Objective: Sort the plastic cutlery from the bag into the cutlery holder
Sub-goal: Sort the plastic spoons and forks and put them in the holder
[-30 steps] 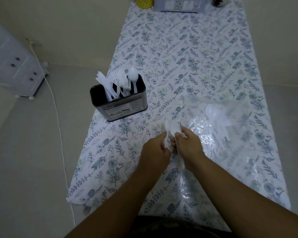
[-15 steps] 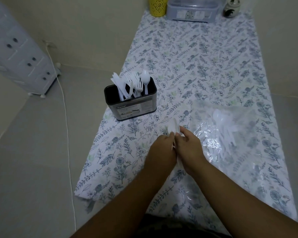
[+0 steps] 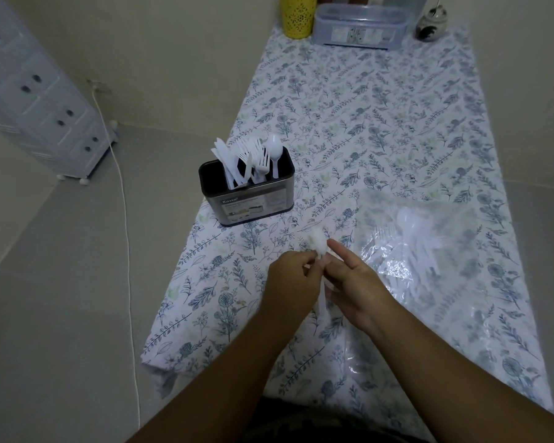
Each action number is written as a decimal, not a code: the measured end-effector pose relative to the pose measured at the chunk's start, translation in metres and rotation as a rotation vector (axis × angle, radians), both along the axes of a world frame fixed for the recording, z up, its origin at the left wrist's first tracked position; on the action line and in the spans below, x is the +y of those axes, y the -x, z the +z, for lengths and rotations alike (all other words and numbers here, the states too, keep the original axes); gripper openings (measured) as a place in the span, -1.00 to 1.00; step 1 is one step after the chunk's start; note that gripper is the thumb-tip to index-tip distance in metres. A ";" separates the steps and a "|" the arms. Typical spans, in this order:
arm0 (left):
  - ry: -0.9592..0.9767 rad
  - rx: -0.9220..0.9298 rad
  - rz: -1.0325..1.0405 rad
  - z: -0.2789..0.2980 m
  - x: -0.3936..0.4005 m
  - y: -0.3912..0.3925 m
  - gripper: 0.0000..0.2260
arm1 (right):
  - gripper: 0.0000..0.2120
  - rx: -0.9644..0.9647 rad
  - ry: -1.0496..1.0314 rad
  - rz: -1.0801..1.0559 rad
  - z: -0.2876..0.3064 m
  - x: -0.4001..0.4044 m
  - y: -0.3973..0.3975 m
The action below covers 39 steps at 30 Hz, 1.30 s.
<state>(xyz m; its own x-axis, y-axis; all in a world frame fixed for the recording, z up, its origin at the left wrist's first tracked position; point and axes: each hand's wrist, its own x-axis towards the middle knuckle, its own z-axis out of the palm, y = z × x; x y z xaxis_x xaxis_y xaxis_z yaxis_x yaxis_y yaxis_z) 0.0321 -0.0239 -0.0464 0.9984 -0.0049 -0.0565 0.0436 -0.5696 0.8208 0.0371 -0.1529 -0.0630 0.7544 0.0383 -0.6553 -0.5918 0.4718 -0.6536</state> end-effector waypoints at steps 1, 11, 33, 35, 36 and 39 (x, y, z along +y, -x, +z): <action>0.041 0.031 0.008 0.000 0.001 0.000 -0.82 | -0.63 -0.006 0.008 0.022 0.000 -0.002 0.000; 0.176 0.056 0.064 -0.005 0.007 0.002 -0.88 | -0.68 -0.064 0.047 0.092 0.011 -0.005 -0.006; -0.039 -0.234 -0.003 0.119 0.069 -0.183 -0.90 | -0.73 -0.712 0.467 0.125 0.109 0.045 -0.194; -0.078 -0.216 -0.012 0.109 0.072 -0.184 -0.90 | -0.72 -0.687 0.492 0.148 0.096 0.046 -0.197; -0.106 -0.209 -0.025 0.103 0.073 -0.184 -0.90 | -0.72 -0.674 0.508 0.159 0.091 0.047 -0.196; -0.229 -0.178 -0.081 0.089 0.076 -0.188 -0.82 | -0.74 -0.623 0.565 0.199 0.075 0.048 -0.193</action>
<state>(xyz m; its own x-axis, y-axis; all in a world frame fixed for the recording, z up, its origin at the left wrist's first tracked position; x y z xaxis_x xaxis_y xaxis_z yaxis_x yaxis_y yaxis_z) 0.2202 0.0523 0.0425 0.9896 -0.0920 0.1103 -0.1422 -0.7366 0.6612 0.2301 -0.1052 0.0116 0.9964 0.0009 -0.0848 -0.0843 -0.0962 -0.9918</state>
